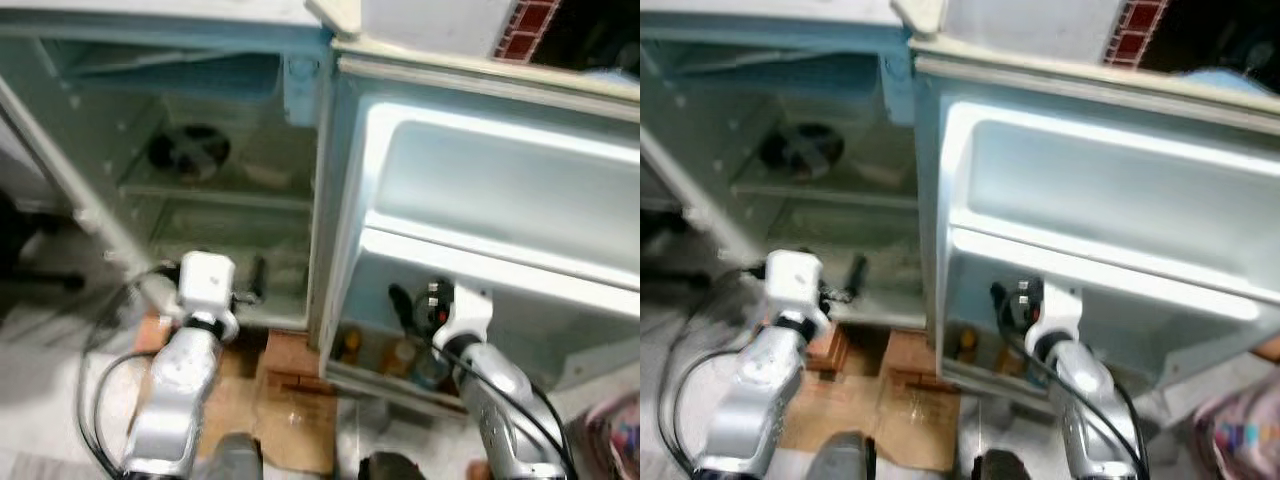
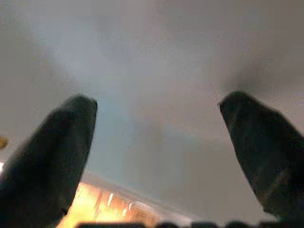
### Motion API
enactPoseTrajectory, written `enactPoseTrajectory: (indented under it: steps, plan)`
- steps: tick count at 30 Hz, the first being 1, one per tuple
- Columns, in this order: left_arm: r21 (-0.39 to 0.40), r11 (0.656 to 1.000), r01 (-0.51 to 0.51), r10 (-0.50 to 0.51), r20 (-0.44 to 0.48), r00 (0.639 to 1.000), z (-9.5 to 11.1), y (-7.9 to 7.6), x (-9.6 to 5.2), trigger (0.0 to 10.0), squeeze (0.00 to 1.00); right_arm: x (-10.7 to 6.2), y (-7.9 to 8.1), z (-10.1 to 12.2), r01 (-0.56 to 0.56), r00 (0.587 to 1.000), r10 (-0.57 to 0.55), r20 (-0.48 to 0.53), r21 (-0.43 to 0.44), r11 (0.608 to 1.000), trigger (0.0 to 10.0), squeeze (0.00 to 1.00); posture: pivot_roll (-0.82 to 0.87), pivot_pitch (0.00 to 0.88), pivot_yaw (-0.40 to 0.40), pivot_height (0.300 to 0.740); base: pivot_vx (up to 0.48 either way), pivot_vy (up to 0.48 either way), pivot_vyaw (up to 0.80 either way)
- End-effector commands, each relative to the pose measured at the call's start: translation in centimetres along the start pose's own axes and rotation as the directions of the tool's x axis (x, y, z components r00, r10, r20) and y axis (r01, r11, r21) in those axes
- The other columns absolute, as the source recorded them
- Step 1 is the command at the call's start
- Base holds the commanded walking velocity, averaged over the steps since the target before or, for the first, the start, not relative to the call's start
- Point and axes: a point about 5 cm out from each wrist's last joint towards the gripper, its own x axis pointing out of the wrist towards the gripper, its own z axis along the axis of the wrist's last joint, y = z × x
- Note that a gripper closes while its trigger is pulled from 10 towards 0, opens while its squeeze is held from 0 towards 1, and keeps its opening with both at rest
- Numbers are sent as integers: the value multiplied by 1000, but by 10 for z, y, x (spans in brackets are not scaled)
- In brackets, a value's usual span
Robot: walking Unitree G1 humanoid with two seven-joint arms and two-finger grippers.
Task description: Restocking fridge
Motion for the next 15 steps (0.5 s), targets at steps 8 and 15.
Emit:
enactPoseTrajectory:
  steps: [8,15]
  plan:
    - [10,999,51,-51,5,999,2,-15,5,10000,0,-8,6,63,-47,955,65,290,-68,997,10000,0,25,0,-45,740,0,0,0]
    - [15,999,44,-44,0,999,1,-15,6,10000,0,-7,4,59,-32,966,47,256,-62,998,10000,0,24,0,-46,740,0,-312,0]
